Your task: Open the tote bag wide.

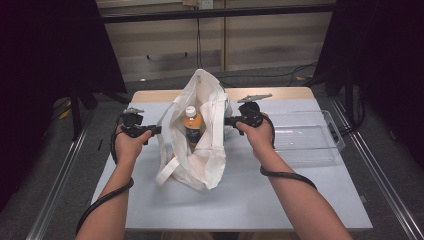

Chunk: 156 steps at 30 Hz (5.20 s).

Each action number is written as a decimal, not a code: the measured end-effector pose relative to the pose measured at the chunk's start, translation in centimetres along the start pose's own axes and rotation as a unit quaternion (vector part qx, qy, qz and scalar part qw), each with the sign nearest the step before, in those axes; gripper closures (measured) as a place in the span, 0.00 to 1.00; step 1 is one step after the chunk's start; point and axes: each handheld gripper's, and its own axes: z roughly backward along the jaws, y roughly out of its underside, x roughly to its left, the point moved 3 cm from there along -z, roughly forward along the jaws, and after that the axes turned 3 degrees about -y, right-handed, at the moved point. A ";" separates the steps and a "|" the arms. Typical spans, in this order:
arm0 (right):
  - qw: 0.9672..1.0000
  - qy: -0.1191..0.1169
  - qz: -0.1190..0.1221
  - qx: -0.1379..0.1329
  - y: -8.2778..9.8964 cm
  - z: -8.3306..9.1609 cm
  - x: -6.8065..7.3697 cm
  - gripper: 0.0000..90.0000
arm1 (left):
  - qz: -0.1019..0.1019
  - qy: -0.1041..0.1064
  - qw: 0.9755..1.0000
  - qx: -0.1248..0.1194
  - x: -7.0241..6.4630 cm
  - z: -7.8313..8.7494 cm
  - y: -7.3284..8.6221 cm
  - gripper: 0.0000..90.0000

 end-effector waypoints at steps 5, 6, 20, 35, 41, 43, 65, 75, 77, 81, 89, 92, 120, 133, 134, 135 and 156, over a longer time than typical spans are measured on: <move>1.000 0.001 0.003 0.003 -0.2 0.1 0.2 0.99 | -0.025 0.004 0.999 -0.030 -1.2 0.7 -2.0 0.59; 1.000 0.000 0.007 0.005 -0.2 0.1 0.3 0.99 | -0.030 0.007 0.999 -0.035 -1.4 0.9 -2.4 0.57; 1.000 -0.004 -0.007 0.011 -0.2 -0.1 0.3 0.99 | -0.007 -0.001 0.999 -0.040 -2.3 0.2 -3.8 0.97; 0.999 -0.007 -0.030 0.028 0.4 -0.4 -0.7 0.99 | 0.020 -0.030 0.999 0.035 1.2 -2.0 -0.2 0.98; 0.999 -0.002 -0.026 0.029 0.4 -0.3 -0.6 0.99 | 0.014 -0.027 0.999 0.024 1.0 -1.4 -0.5 0.97; 0.999 -0.001 -0.021 0.028 0.4 -0.2 -0.4 0.98 | 0.008 -0.024 1.000 0.017 0.6 -1.1 -0.9 0.96; 0.999 0.030 0.018 -0.010 -2.4 1.7 0.5 0.71 | -0.027 -0.012 1.000 0.005 -1.7 -0.7 -2.1 0.96; 0.999 0.036 0.008 0.025 -2.0 0.4 -0.5 0.97 | -0.024 -0.016 0.999 0.022 -0.9 -1.3 -1.9 0.97; 0.999 0.035 -0.006 0.030 -1.6 0.1 -0.8 0.97 | -0.017 -0.018 0.999 0.024 -0.6 -1.6 -1.6 0.97; 0.998 0.038 -0.016 0.046 -1.0 -0.3 -1.5 0.97 | -0.006 -0.019 1.000 0.024 -0.2 -2.2 -1.2 0.97; 0.997 0.041 -0.027 0.061 -0.1 -0.1 -2.6 0.97 | -0.005 -0.020 0.999 0.045 0.7 -2.7 -0.3 0.97; 0.997 0.039 -0.027 0.062 0.0 0.0 -2.8 0.96 | -0.002 -0.017 0.999 0.034 0.4 -2.5 -0.5 0.97; 0.998 0.061 0.028 0.014 -2.7 1.8 -0.3 0.85 | -0.037 -0.007 0.999 0.009 -1.6 -0.4 -2.8 0.80; 0.998 0.050 0.027 0.018 -2.9 1.5 0.2 0.92 | -0.071 0.004 0.997 -0.036 -2.7 1.7 -5.1 0.71; 0.998 0.051 0.027 0.019 -2.9 1.5 0.2 0.92 | -0.076 0.004 0.996 -0.039 -2.9 1.8 -5.3 0.72; 0.998 0.050 0.027 0.019 -2.9 1.5 0.2 0.92 | -0.078 0.007 0.996 -0.041 -3.1 1.8 -5.5 0.75; 0.998 0.052 -0.014 0.041 -1.8 0.3 -1.7 0.95 | -0.018 0.000 1.000 -0.014 -1.3 -1.1 -4.4 0.98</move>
